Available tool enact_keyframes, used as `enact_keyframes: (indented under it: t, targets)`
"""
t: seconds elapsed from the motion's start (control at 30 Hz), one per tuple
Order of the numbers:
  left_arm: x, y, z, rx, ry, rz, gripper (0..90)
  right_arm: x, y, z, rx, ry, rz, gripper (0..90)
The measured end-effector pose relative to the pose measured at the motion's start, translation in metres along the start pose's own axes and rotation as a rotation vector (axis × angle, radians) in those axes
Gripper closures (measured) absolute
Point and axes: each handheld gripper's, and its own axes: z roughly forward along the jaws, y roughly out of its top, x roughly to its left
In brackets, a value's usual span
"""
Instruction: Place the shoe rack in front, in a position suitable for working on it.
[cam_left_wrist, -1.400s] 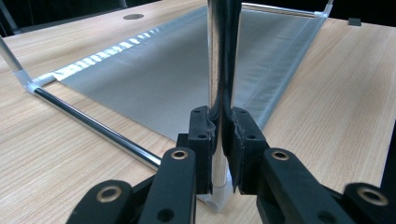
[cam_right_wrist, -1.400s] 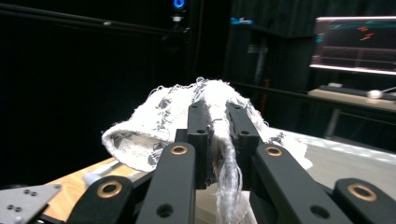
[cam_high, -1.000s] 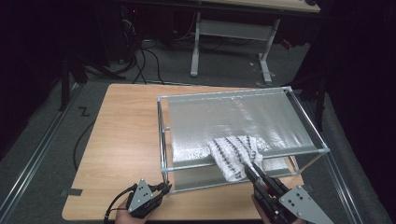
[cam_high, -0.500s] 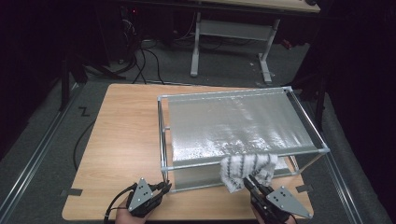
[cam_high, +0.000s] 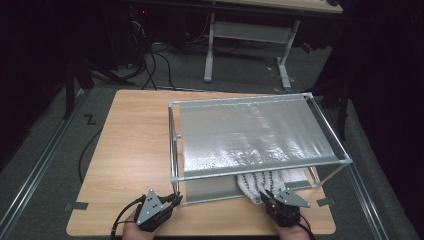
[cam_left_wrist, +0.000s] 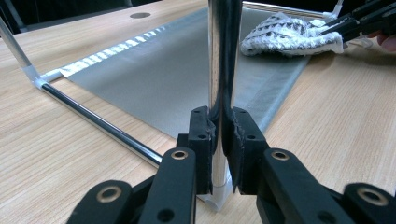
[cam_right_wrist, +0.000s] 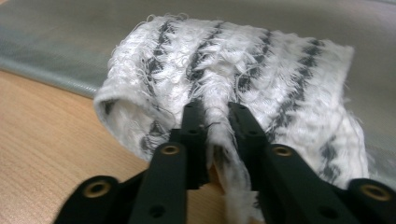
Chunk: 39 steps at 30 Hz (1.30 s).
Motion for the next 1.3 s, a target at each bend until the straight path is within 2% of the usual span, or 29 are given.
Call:
enact_keyframes:
  t: [0.1, 0.13, 0.17, 0.23, 0.27, 0.3, 0.33, 0.4, 0.43, 0.47, 0.5, 0.53, 0.57, 0.6, 0.63, 0.7, 0.73, 0.83, 0.87, 0.9, 0.97, 1.03, 1.1, 1.17, 1.23, 1.27, 1.3]
  targets:
    - [0.000, 0.000, 0.000, 0.001, 0.001, 0.001, 80.4, -0.002, -0.002, -0.004, -0.012, 0.002, 0.038, 58.2]
    - [0.000, 0.000, 0.000, 0.001, 0.001, 0.001, 80.4, -0.002, -0.002, -0.004, -0.012, 0.002, 0.038, 58.2]
    - [0.000, 0.000, -0.001, 0.002, 0.001, 0.002, 80.4, -0.001, 0.000, -0.008, -0.035, -0.008, 0.072, 48.3]
    - [0.000, 0.000, -0.001, 0.001, 0.002, 0.002, 80.4, 0.000, 0.004, -0.012, -0.074, -0.029, 0.101, 39.8]
    - [0.000, 0.000, -0.001, 0.001, 0.002, 0.002, 80.4, 0.000, 0.004, -0.012, -0.074, -0.029, 0.101, 39.8]
    - [0.001, 0.000, 0.000, 0.001, 0.003, 0.002, 80.4, 0.000, 0.010, -0.011, -0.096, -0.055, 0.133, 32.3]
    - [0.001, 0.000, 0.000, 0.001, 0.003, 0.002, 80.4, -0.001, 0.013, -0.008, -0.095, -0.066, 0.145, 29.0]
    - [0.001, 0.000, 0.000, 0.001, 0.005, 0.001, 80.4, -0.001, 0.015, -0.004, -0.086, -0.073, 0.160, 25.6]
    - [0.001, 0.000, 0.000, 0.001, 0.005, 0.000, 80.4, 0.000, 0.016, 0.007, -0.034, -0.080, 0.166, 21.7]
    - [0.002, 0.000, 0.000, 0.006, 0.008, 0.014, 80.4, 0.000, 0.016, 0.007, -0.034, -0.080, 0.166, 21.7]
    - [0.001, 0.000, 0.000, 0.001, 0.005, 0.001, 80.4, 0.004, 0.012, 0.019, 0.046, -0.074, 0.148, 21.0]
    - [0.001, 0.000, 0.000, 0.001, 0.005, 0.001, 80.4, 0.004, 0.012, 0.019, 0.046, -0.074, 0.148, 21.0]
    - [0.002, 0.000, 0.000, 0.005, 0.009, 0.013, 80.4, 0.012, 0.010, 0.021, 0.060, -0.117, 0.084, 27.8]
    - [0.002, 0.000, 0.000, 0.005, 0.009, 0.013, 80.4, 0.012, 0.010, 0.021, 0.060, -0.117, 0.084, 27.8]
    - [0.001, 0.000, 0.000, -0.001, 0.009, -0.003, 80.4, 0.015, 0.010, 0.019, 0.057, -0.115, 0.043, 41.2]
    - [0.001, 0.000, 0.000, -0.001, 0.012, -0.005, 80.4, 0.018, 0.011, 0.018, 0.056, -0.107, 0.012, 54.6]
    - [0.001, 0.000, 0.000, -0.001, 0.012, -0.005, 80.4, 0.018, 0.011, 0.018, 0.056, -0.107, 0.012, 54.6]
    - [0.004, 0.000, -0.001, 0.002, 0.020, -0.007, 80.4, 0.022, 0.013, 0.019, 0.046, -0.103, -0.034, 72.3]
    - [0.005, 0.000, -0.002, 0.004, 0.027, -0.008, 80.4, 0.022, 0.013, 0.019, 0.044, -0.097, -0.034, 74.5]
    - [0.009, -0.001, -0.004, 0.008, 0.042, -0.005, 80.3, 0.025, 0.015, 0.021, 0.042, -0.069, -0.033, 77.9]
    - [0.011, -0.002, -0.006, 0.009, 0.051, -0.007, 80.3, 0.026, 0.016, 0.022, 0.038, -0.065, -0.043, 78.2]
    - [0.020, -0.004, -0.012, 0.014, 0.085, -0.020, 80.3, 0.031, 0.019, 0.025, 0.027, -0.033, -0.054, 79.4]
    - [0.024, -0.005, -0.014, 0.016, 0.100, -0.025, 80.3, 0.033, 0.020, 0.025, 0.015, -0.032, -0.059, 79.5]
    - [0.035, -0.008, -0.022, 0.023, 0.143, -0.053, 80.4, 0.033, 0.024, 0.020, -0.021, -0.019, -0.061, 79.4]
    - [0.039, -0.008, -0.024, 0.024, 0.153, -0.062, 80.5, 0.031, 0.025, 0.016, -0.038, -0.023, -0.055, 79.3]
    - [0.045, -0.010, -0.027, 0.024, 0.175, -0.077, 80.5, 0.030, 0.025, 0.012, -0.049, -0.026, -0.051, 79.2]
    - [0.045, -0.011, -0.029, 0.019, 0.175, -0.104, 80.5, 0.029, 0.025, 0.008, -0.059, -0.031, -0.049, 79.1]
